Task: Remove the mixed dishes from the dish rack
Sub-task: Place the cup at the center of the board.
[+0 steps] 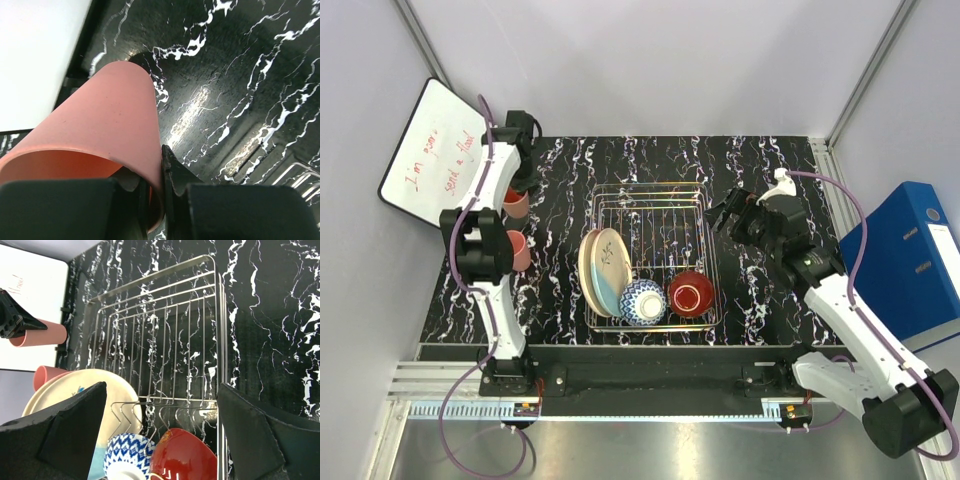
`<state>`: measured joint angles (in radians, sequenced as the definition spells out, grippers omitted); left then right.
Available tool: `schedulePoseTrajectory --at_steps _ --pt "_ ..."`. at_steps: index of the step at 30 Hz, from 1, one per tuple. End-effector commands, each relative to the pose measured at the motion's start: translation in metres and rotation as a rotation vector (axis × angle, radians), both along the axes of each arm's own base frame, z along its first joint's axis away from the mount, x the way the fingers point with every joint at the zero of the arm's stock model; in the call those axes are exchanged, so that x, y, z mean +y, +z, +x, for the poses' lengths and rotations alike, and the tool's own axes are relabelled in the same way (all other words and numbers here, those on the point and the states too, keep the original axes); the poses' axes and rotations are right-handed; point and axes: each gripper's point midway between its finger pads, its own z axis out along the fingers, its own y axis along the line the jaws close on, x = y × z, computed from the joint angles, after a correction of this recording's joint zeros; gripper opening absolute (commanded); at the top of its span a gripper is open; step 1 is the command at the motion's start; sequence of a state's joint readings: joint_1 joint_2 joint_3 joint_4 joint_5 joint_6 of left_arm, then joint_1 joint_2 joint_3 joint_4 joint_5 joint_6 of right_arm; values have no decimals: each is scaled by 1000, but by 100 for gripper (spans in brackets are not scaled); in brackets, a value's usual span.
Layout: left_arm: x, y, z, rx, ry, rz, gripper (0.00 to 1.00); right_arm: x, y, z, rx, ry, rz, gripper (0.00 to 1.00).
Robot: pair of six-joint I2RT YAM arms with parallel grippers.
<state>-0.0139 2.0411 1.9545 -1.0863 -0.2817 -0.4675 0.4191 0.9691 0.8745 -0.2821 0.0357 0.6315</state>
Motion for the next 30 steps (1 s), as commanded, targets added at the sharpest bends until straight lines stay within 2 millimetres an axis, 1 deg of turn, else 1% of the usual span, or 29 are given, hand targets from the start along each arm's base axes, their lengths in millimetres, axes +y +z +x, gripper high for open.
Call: schedulePoseTrajectory --at_steps 1,5,8,10,15,16,18,19,20,22,23,25,26,28,29,30 --pt "7 -9 9 -20 4 -47 0 1 -2 9 -19 -5 -24 100" --pt "5 -32 6 20 9 -107 0 4 -7 13 -7 6 -31 100" --pt "8 -48 0 53 23 -126 0 4 -7 15 -5 4 -35 100" --pt "9 -54 -3 65 27 -125 0 4 -10 15 2 2 -38 100" --pt "14 -59 -10 85 36 -116 0 5 -13 19 13 -2 -31 100" --pt "15 -59 -12 87 38 -115 2 6 -13 18 14 0 -29 100" --pt "19 -58 -13 84 45 -106 9 8 -14 19 16 7 -20 100" --pt "19 -55 -13 78 47 -103 18 9 -15 19 18 9 -19 100" --pt "19 -54 -13 76 49 -105 23 9 -15 19 18 11 -19 100" --pt "22 -48 -12 61 57 -106 31 9 -14 19 18 11 -19 100" --pt "22 -42 -10 44 56 -106 42 9 -15 18 19 13 -21 100" --pt "24 -30 -8 15 59 -106 50 9 -13 18 15 11 -19 100" --pt "23 -27 -8 6 55 -107 56 10 -13 18 13 14 -18 100" --pt "24 -18 -7 -13 59 -100 60 9 -12 17 13 14 -16 100" --pt "25 -11 -7 -26 63 -98 64 9 -12 18 11 12 -15 99" --pt "25 -6 -5 -40 65 -95 65 9 -12 17 11 14 -15 100"
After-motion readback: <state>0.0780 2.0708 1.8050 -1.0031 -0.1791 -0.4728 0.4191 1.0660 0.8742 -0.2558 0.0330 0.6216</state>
